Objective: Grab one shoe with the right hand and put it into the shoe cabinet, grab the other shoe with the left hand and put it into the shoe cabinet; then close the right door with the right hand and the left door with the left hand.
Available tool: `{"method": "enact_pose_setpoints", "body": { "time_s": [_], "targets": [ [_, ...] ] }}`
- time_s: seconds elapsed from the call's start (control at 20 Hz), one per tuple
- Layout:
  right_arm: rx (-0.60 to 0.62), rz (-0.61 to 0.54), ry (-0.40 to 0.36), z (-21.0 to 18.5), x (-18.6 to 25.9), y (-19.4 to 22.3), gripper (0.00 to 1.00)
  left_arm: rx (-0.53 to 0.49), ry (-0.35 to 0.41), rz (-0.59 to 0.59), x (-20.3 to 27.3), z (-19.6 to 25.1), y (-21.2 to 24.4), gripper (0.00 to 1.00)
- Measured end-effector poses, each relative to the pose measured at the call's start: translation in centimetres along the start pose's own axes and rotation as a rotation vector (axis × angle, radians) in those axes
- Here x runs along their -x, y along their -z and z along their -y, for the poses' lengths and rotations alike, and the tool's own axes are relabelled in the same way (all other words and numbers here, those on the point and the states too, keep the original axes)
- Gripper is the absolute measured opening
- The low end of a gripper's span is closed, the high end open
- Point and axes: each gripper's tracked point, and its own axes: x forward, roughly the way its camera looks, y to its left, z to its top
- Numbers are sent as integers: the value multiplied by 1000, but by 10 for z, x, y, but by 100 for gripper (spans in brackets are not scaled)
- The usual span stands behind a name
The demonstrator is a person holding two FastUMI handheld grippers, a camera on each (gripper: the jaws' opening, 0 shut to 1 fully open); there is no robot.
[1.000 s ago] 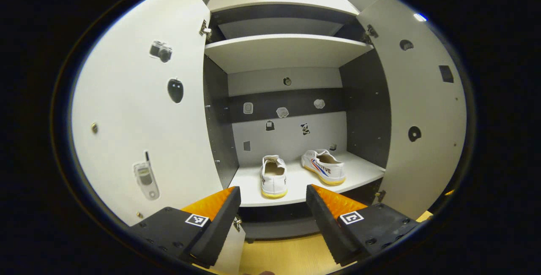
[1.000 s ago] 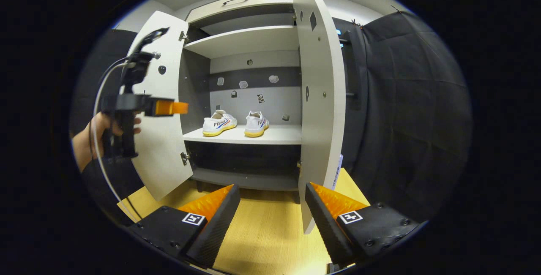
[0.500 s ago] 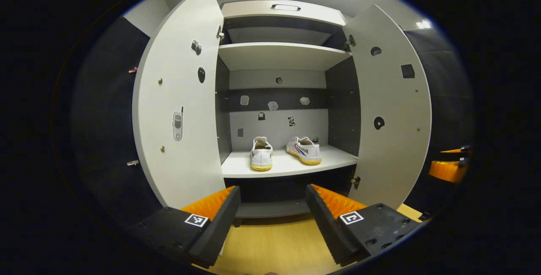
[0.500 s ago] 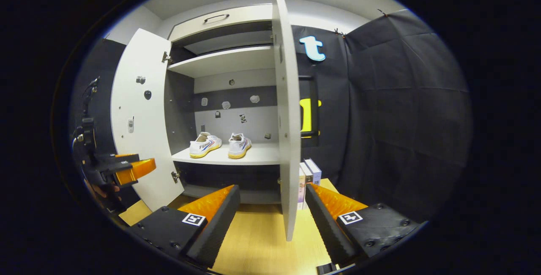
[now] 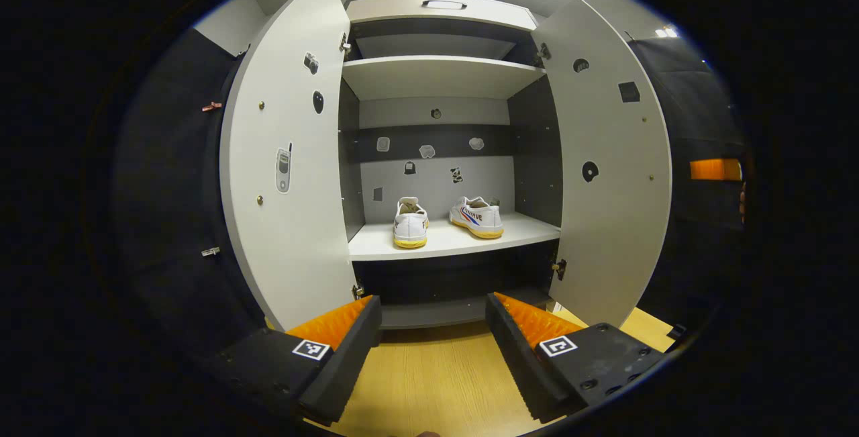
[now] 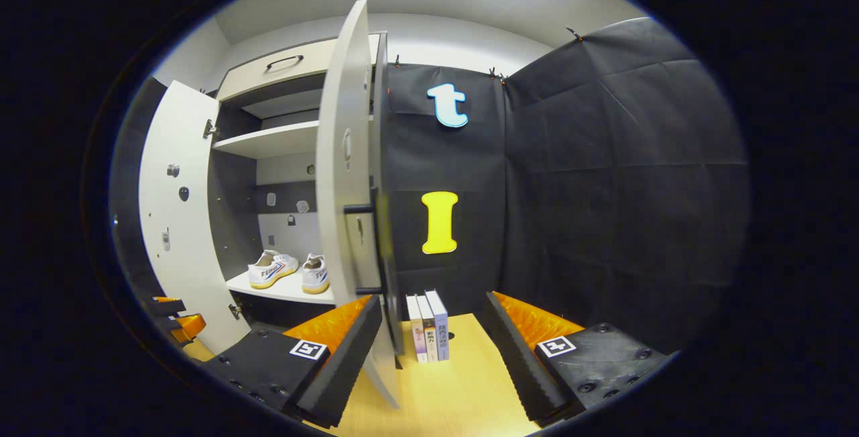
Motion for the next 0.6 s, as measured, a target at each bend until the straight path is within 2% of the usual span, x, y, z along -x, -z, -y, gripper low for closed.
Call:
{"method": "enact_pose_setpoints", "body": {
  "time_s": [0.1,0.15,0.3,0.35,0.6],
  "targets": [
    [-5,25,8,11,-16,-20,100,17,-1,-19,4,1,8,97],
    [2,34,11,13,-26,-27,98,20,-4,-25,5,1,11,97],
    [31,25,16,21,-56,-32,100,2,-27,-35,8,-5,15,97],
    [30,16,1,18,-63,-33,98,-4,-34,-34,9,-7,15,97],
    [26,0,-77,3,-88,-34,98,24,-83,-37,12,-20,15,97]
  ]
}}
